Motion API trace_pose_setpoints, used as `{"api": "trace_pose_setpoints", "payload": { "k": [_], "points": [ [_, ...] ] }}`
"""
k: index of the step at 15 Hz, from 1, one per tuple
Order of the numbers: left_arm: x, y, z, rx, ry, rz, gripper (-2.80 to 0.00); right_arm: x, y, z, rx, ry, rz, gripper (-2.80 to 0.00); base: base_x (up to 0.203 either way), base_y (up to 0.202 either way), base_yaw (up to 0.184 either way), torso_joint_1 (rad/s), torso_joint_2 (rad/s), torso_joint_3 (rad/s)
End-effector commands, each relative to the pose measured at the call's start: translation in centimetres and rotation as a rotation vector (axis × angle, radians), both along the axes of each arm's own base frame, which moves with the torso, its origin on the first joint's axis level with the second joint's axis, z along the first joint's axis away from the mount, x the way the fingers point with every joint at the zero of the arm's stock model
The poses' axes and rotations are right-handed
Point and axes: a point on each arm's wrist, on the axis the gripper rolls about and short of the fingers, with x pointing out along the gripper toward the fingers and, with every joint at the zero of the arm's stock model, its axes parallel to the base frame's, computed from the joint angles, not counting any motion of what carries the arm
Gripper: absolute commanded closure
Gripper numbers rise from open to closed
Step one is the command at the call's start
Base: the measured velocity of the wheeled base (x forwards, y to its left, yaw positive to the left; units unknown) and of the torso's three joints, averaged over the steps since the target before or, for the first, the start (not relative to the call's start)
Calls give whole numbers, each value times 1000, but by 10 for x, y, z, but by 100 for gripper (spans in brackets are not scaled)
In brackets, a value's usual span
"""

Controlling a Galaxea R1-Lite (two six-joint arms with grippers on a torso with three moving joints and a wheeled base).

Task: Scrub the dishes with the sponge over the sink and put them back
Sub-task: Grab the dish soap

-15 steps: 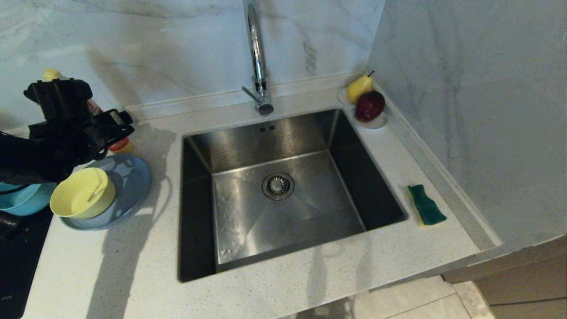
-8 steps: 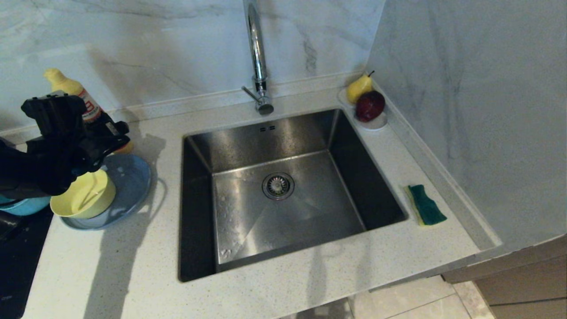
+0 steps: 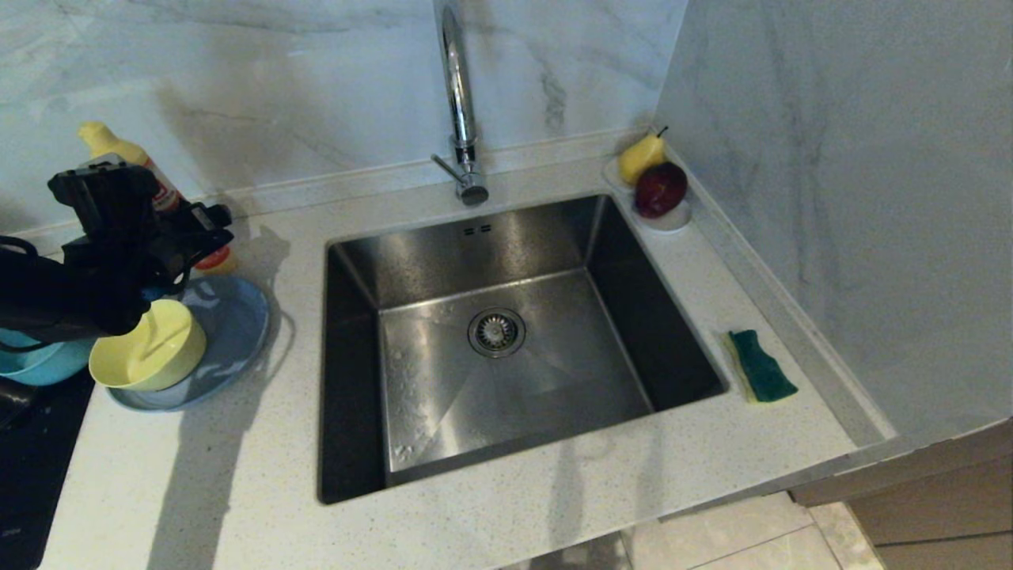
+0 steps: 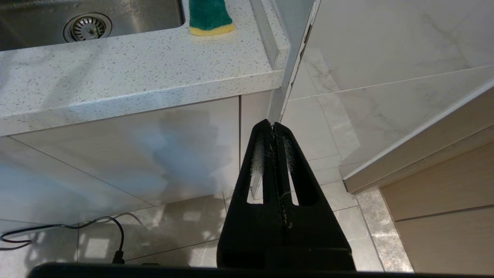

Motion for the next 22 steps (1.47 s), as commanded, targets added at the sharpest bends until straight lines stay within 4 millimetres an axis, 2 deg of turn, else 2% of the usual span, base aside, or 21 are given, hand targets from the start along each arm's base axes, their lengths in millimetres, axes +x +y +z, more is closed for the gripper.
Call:
{"api": "trace_pose_setpoints", "payload": {
  "k": [1,6,9,10,13,18,20,22],
  "points": [
    [14,4,-8,2,-1,2,-280,0,0,0,0,-2,0,0,0,0,0,0,0,0],
    [30,9,-19,5,0,5,-280,0,0,0,0,-2,0,0,0,0,0,0,0,0],
    [35,10,-18,7,-12,5,-280,0,0,0,0,-1,0,0,0,0,0,0,0,0],
    [36,10,-17,10,-20,5,0,0,0,0,0,-1,0,0,0,0,0,0,0,0],
    [41,11,-20,18,-19,5,0,0,0,0,0,-1,0,0,0,0,0,0,0,0],
    [41,11,-7,27,-52,4,0,0,0,0,0,-3,0,0,0,0,0,0,0,0],
    [36,9,4,30,-72,2,0,0,0,0,0,-1,0,0,0,0,0,0,0,0],
    [21,6,30,36,-108,2,0,0,0,0,0,-1,0,0,0,0,0,0,0,0]
  ]
}}
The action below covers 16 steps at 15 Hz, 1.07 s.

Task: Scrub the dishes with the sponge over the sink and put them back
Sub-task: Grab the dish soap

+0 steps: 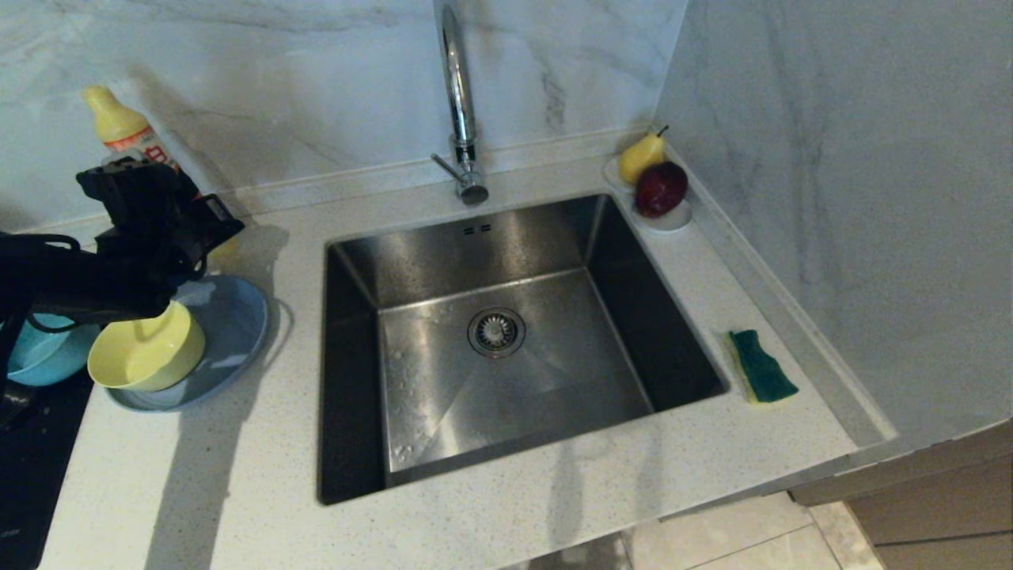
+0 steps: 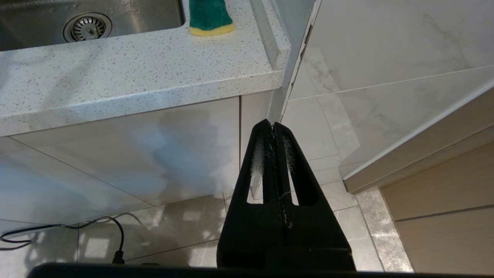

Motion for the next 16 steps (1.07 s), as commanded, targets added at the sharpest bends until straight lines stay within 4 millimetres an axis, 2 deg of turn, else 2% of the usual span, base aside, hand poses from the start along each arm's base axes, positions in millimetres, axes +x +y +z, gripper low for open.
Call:
{"api": "trace_pose_setpoints", "payload": {
  "k": [1,4,6,9,11,13,16],
  "points": [
    [-23,-5,41,9,-71,1,0,0,0,0,0,-3,0,0,0,0,0,0,0,0],
    [-64,-21,91,12,-123,-17,0,0,0,0,0,-2,0,0,0,0,0,0,0,0],
    [-99,-36,123,15,-143,-40,0,0,0,0,0,-1,0,0,0,0,0,0,0,0],
    [-155,-67,156,16,-137,-107,0,0,0,0,0,-2,0,0,0,0,0,0,0,0],
    [-195,-95,168,24,-134,-198,0,0,0,0,0,-3,0,0,0,0,0,0,0,0],
    [-233,-124,172,53,-124,-324,0,0,0,0,0,-3,0,0,0,0,0,0,0,0],
    [-287,-148,174,89,-100,-497,0,0,0,0,0,-2,0,0,0,0,0,0,0,0]
  ]
}}
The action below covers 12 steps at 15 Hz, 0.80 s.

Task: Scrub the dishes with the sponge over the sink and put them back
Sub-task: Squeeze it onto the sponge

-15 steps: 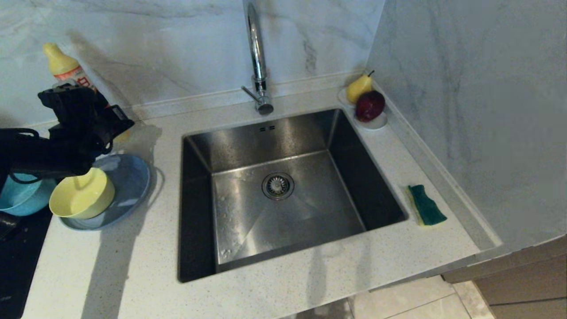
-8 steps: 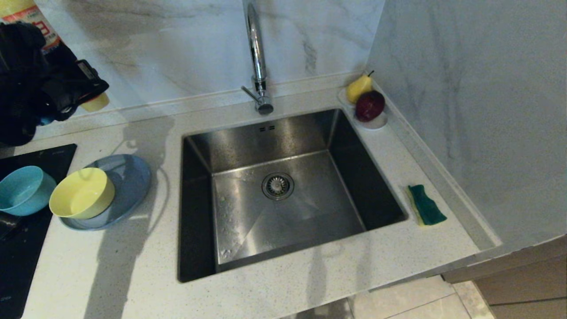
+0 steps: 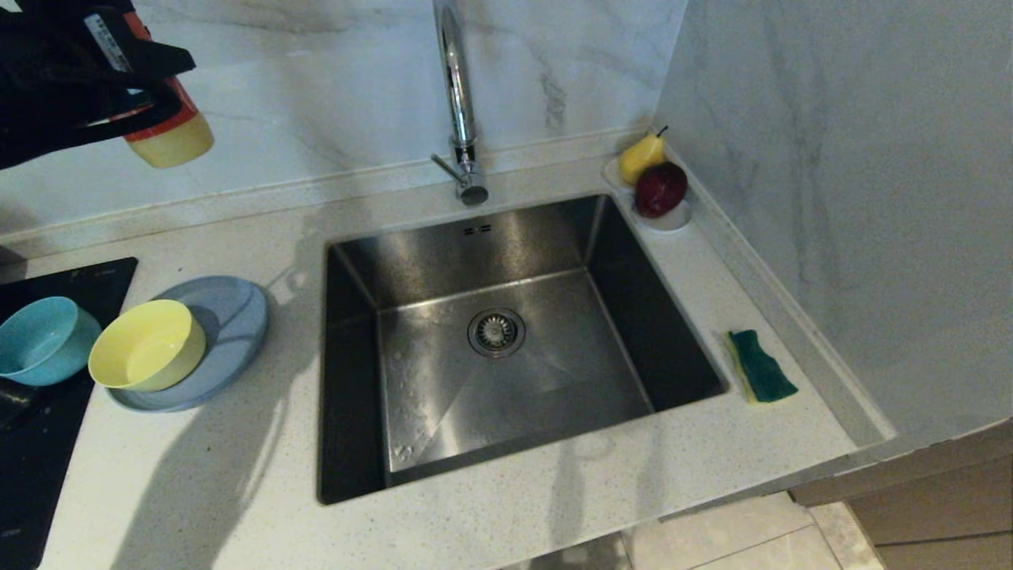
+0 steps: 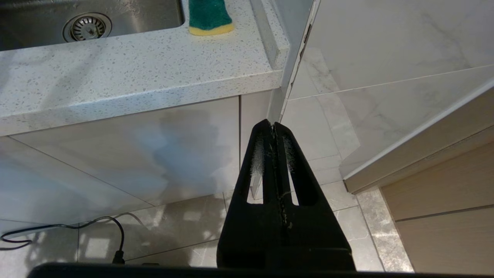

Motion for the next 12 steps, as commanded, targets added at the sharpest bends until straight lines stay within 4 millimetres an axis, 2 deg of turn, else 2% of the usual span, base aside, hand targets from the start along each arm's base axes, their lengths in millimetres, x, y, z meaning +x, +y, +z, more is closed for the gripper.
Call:
{"api": "trace_pose_setpoints", "payload": {
  "k": [1,2,5,8,12],
  "points": [
    [-64,-8,14,-2,-43,-137,0,0,0,0,0,-3,0,0,0,0,0,0,0,0],
    [-76,-11,13,7,-26,-187,0,0,0,0,0,-2,0,0,0,0,0,0,0,0],
    [-94,-20,8,64,25,-358,0,0,0,0,0,-3,0,0,0,0,0,0,0,0],
    [-94,-29,12,168,3,-460,0,0,0,0,0,-2,0,0,0,0,0,0,0,0],
    [-98,-52,22,201,-15,-614,0,0,0,0,0,-3,0,0,0,0,0,0,0,0]
  ]
}}
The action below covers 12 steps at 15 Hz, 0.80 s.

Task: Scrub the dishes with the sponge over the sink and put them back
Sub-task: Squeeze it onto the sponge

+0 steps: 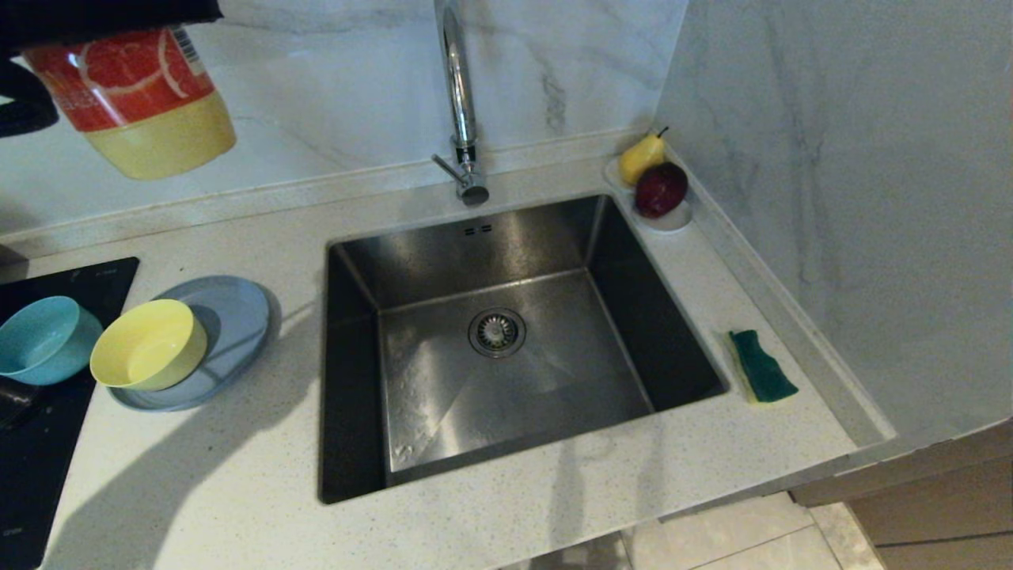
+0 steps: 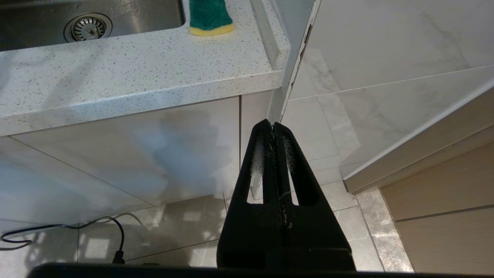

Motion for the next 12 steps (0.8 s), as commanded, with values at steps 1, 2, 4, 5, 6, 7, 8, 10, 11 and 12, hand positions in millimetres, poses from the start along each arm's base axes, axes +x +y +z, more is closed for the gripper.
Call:
{"api": "trace_pose_setpoints", "payload": {
  "k": [1,2,4,5,6,7,8,10,11,12],
  "points": [
    [6,-20,0,28,18,-99,0,0,0,0,1,-3,0,0,0,0,0,0,0,0],
    [10,-29,-3,61,19,-127,0,0,0,0,1,-1,0,0,0,0,0,0,0,0],
    [22,-45,-8,128,17,-147,0,0,0,0,1,-1,0,0,0,0,0,0,0,0],
    [28,-53,-11,157,18,-169,0,0,0,0,1,-2,0,0,0,0,0,0,0,0],
    [30,-61,-13,175,14,-204,0,0,0,0,0,-2,0,0,0,0,0,0,0,0],
    [32,-69,-12,183,13,-228,0,0,0,0,1,-2,0,0,0,0,0,0,0,0],
    [35,-77,-10,184,7,-246,0,0,0,0,1,-3,0,0,0,0,0,0,0,0],
    [38,-90,-5,182,-5,-278,0,0,0,0,1,-2,0,0,0,0,0,0,0,0],
    [39,-98,-4,183,-7,-295,0,0,0,0,1,-3,0,0,0,0,0,0,0,0],
    [42,-107,-7,191,0,-309,0,0,0,0,0,-2,0,0,0,0,0,0,0,0]
  ]
}}
